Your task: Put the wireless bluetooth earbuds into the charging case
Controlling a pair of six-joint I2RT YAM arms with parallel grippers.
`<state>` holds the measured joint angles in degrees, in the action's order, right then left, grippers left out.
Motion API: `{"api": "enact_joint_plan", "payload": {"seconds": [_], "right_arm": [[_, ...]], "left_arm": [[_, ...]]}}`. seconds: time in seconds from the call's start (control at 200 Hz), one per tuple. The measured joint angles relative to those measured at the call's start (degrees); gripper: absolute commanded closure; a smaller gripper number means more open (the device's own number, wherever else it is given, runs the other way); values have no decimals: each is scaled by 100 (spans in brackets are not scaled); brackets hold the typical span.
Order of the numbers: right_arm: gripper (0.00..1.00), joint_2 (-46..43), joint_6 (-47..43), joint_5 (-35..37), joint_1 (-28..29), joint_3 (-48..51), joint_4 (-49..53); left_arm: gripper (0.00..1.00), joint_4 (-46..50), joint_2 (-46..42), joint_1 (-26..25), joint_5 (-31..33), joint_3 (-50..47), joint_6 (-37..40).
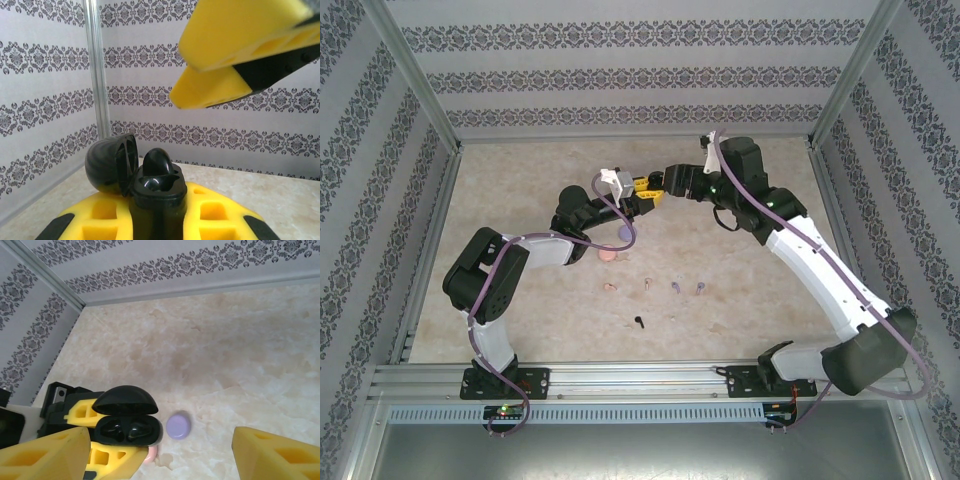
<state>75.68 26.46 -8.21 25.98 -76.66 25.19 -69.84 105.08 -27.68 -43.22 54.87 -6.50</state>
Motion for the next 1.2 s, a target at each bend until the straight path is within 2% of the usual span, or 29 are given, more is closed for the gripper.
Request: {"api": "enact_joint_plan", "payload": {"seconds": [0.28, 0.575, 0.859, 1.049, 1.204], "right_arm": [[26, -136, 87, -22, 0, 129, -37], [28, -1082, 234, -87, 173, 1412, 7], [37, -887, 361, 9, 1239, 2708, 35], [48, -372, 385, 146, 2015, 2940, 11], [52, 293, 332, 203, 2524, 2918, -52]], "left_arm": [[100, -17, -7, 0, 149, -79, 7], [100, -107, -337, 44, 811, -807, 190], [100, -278, -1143, 315, 1331, -1486, 286], [100, -306, -1711, 496, 1674, -1950, 282], [100, -297, -2146, 640, 1915, -2192, 282]]}}
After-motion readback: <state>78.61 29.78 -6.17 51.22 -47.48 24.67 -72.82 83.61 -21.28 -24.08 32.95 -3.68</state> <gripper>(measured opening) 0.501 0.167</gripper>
